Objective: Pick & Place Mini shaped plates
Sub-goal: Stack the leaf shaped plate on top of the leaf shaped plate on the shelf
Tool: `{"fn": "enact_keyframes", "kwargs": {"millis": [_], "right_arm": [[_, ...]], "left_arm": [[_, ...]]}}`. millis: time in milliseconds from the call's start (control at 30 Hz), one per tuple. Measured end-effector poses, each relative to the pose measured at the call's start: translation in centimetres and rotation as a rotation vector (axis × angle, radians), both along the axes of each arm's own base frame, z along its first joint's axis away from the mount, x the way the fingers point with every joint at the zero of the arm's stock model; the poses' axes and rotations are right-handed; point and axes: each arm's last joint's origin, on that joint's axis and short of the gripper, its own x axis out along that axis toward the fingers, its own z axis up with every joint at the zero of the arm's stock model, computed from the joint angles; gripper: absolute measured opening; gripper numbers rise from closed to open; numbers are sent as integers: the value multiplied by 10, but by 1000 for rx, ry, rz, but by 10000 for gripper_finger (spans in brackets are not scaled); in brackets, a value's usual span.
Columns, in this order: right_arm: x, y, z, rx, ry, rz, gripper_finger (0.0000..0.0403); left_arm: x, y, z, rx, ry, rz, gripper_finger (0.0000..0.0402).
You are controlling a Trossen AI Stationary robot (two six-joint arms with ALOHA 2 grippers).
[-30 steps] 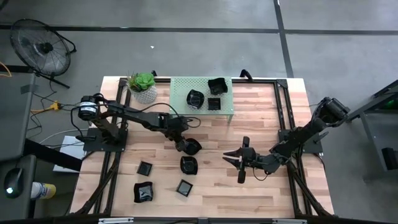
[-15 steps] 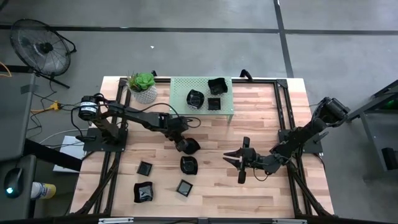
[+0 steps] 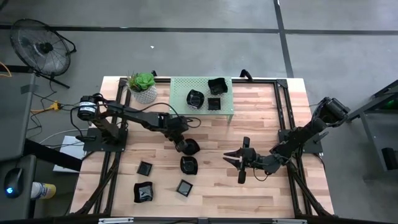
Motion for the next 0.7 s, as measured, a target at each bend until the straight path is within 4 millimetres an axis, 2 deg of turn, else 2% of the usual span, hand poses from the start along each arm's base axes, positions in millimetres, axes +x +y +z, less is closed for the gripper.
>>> {"fn": "enact_keyframes", "kwargs": {"millis": [400, 700], "right_arm": [[0, 0, 0, 14, 0, -6, 71], [0, 0, -2, 37, 12, -11, 71]], "left_arm": [[-10, -1, 28, 9, -73, -1, 1], [-18, -9, 51, 20, -83, -33, 0]]}}
